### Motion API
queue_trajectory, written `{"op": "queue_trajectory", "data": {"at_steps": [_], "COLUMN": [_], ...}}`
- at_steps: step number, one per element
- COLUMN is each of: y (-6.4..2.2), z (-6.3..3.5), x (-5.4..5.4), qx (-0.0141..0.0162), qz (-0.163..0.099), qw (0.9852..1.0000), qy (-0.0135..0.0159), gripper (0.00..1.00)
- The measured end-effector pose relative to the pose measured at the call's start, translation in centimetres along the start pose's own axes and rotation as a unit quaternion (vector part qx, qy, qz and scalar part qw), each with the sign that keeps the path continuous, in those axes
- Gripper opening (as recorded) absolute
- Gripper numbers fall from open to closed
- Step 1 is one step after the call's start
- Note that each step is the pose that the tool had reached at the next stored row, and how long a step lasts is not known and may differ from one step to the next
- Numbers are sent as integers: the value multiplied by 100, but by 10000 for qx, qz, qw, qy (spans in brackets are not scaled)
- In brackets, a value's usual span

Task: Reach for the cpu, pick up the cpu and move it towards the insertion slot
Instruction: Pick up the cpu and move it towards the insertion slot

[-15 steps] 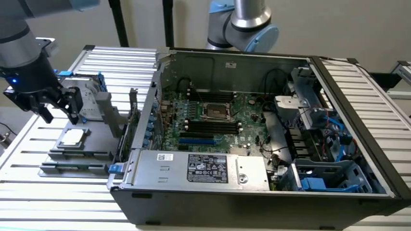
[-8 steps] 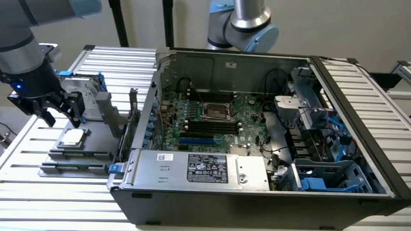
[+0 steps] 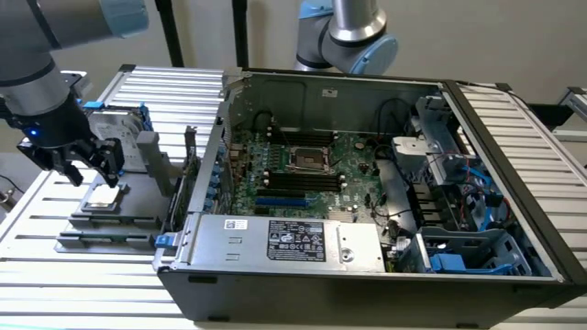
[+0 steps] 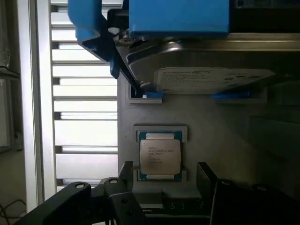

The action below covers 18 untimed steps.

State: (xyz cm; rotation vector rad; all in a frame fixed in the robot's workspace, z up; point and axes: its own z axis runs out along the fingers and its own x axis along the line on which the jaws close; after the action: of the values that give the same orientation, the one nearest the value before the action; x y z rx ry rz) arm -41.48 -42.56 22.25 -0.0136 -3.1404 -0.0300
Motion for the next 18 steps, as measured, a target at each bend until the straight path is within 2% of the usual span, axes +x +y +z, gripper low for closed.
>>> {"op": "queue_trajectory", "data": {"at_steps": [12,18], "y": [-4,-6], "z": [214,270], "x": [0,1], "qx": [0,0], "qz": [0,0], "qw": [10000,10000], "qy": [0,1], "gripper": [65,65]}}
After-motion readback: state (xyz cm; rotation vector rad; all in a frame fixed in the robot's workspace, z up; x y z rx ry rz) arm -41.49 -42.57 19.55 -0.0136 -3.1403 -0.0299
